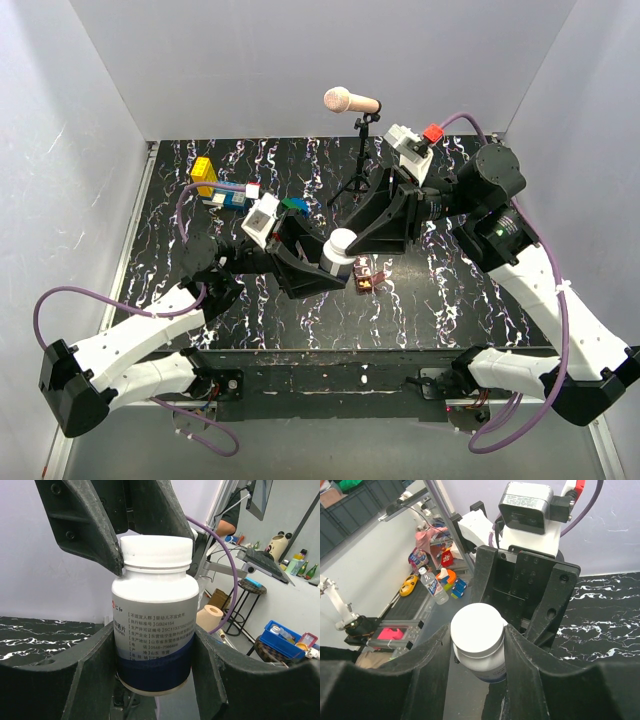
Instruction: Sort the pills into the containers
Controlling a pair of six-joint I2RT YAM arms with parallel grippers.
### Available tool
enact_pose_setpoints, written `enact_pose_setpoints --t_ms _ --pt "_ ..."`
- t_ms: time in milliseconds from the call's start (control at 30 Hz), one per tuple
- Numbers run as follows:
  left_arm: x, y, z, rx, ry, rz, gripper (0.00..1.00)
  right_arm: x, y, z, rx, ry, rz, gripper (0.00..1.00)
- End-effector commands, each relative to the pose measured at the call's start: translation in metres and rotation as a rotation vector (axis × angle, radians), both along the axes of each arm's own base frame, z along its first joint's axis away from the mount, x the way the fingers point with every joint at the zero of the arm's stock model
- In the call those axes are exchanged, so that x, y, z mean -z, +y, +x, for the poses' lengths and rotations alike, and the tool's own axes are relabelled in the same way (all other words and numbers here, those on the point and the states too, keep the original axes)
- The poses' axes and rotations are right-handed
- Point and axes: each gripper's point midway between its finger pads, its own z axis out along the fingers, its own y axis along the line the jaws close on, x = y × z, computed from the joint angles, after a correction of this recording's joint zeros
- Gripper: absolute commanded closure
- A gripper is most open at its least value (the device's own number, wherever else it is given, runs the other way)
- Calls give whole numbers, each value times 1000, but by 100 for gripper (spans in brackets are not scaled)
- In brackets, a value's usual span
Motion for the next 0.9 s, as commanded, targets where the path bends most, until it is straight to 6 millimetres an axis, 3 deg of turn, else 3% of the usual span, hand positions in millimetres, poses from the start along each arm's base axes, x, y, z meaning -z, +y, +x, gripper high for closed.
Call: enact_pose_setpoints --t_ms 0,367,600,867 --pt "-19 4 0 -33 -35 -36 100 0 1 3 28 3 -3 56" --pt "-28 10 23 -211 -38 -40 100 27 -2 22 207 11 -89 67" --pt "-27 14 58 -418 -42 12 100 44 -3 44 369 43 -144 73" --pt "-16 10 107 -634 -49 105 100 59 -9 87 635 118 -220 78"
